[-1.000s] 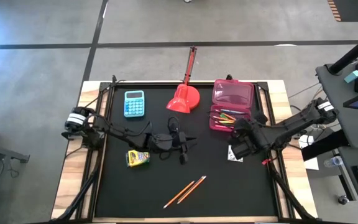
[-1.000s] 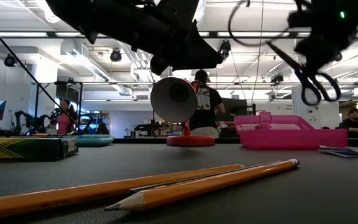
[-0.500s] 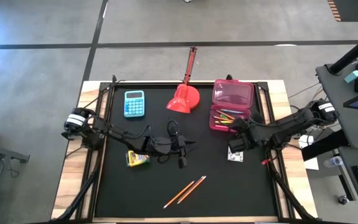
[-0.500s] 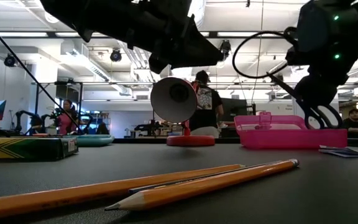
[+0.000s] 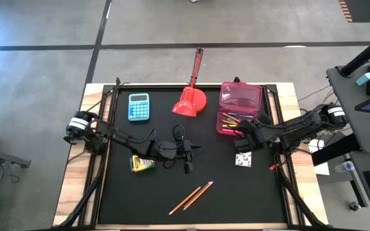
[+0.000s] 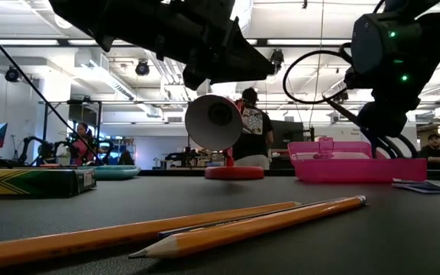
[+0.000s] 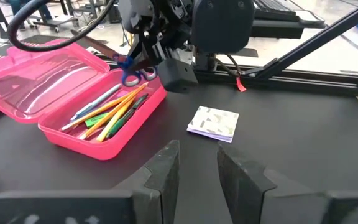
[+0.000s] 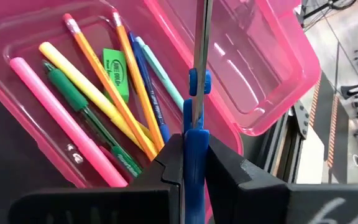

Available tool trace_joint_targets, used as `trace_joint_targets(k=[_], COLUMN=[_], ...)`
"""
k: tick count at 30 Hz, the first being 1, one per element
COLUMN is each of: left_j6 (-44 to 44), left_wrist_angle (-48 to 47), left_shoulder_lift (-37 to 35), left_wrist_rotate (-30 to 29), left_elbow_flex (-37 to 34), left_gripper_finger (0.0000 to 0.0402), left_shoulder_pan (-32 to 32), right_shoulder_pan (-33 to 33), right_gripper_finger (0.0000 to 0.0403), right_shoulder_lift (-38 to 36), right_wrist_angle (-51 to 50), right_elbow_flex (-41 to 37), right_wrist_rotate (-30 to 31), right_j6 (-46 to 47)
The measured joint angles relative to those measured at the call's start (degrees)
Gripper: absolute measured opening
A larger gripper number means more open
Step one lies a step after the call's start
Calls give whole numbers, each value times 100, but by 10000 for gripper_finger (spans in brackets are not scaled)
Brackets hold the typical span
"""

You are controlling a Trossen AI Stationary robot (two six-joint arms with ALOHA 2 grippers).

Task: Pack school essentials
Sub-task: Put the blue scissors into the pink supply box, then put the orange pencil into the pink supply box

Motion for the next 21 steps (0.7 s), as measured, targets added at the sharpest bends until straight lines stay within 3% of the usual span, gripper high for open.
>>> trace_joint_targets(k=[8, 21], left_j6=[-25, -47], left_wrist_angle=[1, -289], left_shoulder_lift=[0, 0], left_wrist_rotate=[-2, 15], left_elbow_flex=[0, 4], left_gripper_finger=[91, 91], left_shoulder_pan=[-2, -27], right_shoulder_pan=[0, 0], right_gripper_finger=[84, 92], right_shoulder_lift=[274, 365], right_wrist_angle=[95, 200], right_elbow_flex=[-2, 0], right_wrist_rotate=[5, -11], right_j6=[-81, -33])
